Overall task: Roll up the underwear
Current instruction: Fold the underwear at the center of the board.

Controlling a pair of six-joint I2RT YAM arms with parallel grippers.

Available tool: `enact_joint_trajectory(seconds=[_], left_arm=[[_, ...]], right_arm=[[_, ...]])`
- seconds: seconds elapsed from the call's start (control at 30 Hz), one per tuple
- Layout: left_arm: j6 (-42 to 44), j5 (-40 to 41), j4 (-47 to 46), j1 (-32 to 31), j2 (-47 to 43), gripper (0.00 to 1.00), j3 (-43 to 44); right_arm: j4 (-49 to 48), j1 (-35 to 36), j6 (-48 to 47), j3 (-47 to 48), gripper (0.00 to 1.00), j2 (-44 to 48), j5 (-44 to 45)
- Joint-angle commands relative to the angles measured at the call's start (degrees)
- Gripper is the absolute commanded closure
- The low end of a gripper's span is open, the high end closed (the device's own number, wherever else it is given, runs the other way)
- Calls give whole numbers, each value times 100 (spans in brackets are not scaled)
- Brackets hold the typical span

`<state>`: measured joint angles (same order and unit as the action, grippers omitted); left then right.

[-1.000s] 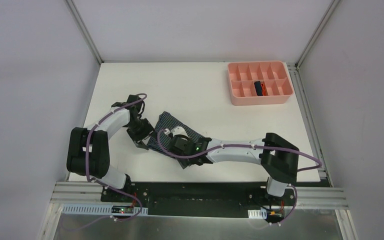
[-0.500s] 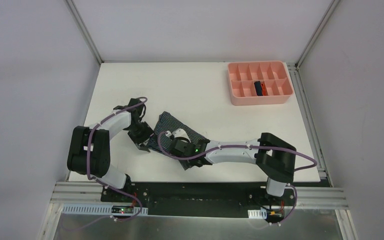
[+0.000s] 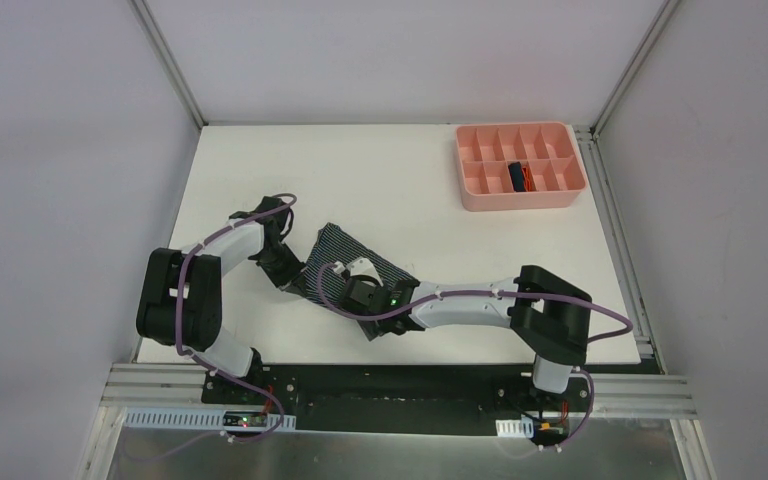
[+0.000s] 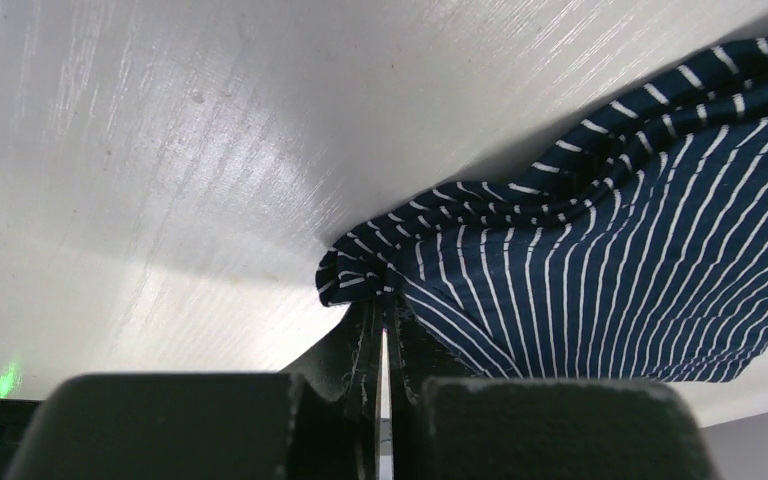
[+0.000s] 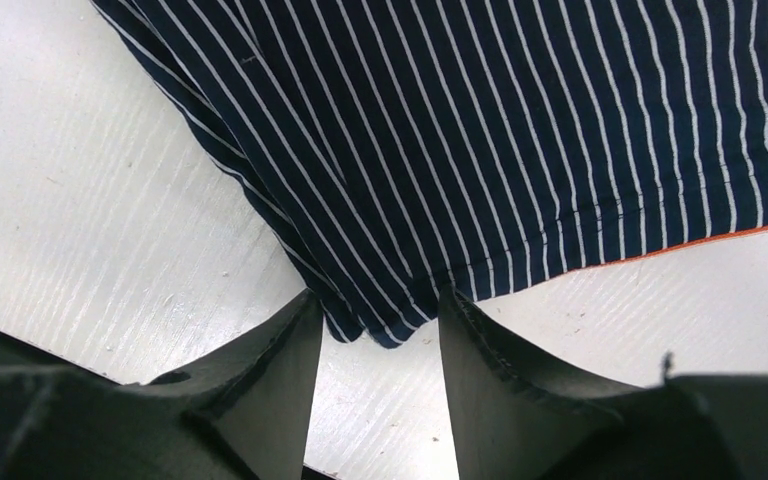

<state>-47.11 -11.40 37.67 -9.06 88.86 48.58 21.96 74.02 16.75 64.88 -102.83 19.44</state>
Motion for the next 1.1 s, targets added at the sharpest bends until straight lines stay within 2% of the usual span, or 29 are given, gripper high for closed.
enact_joint_trajectory(seconds=[0.0,0.07,0.13,0.3,0.73,0.93,1.07], left_arm=[[39,116,56,-43,-94,100,-61],[44,114,56,-43,-114,100,-51],[52,108,56,-43,-131,100,-37],[70,89,61,-48,-175,100,-2],[-53,19,357,-36,-851,100,206],[-112,-132,432,-43,-1028,100,437],[-75,-174,488,-43,-886,100,787]], right_arm=[[3,29,109,-12,52,108,209],[-7,34,108,-7,57,81,209],[-14,48,108,-12,66,62,214],[-1,60,14,-59,100,119,197],[278,68,-1174,-386,100,881,-433],[629,38,-1421,-227,100,1028,-602],[898,-122,-1586,-19,100,1058,-1111]])
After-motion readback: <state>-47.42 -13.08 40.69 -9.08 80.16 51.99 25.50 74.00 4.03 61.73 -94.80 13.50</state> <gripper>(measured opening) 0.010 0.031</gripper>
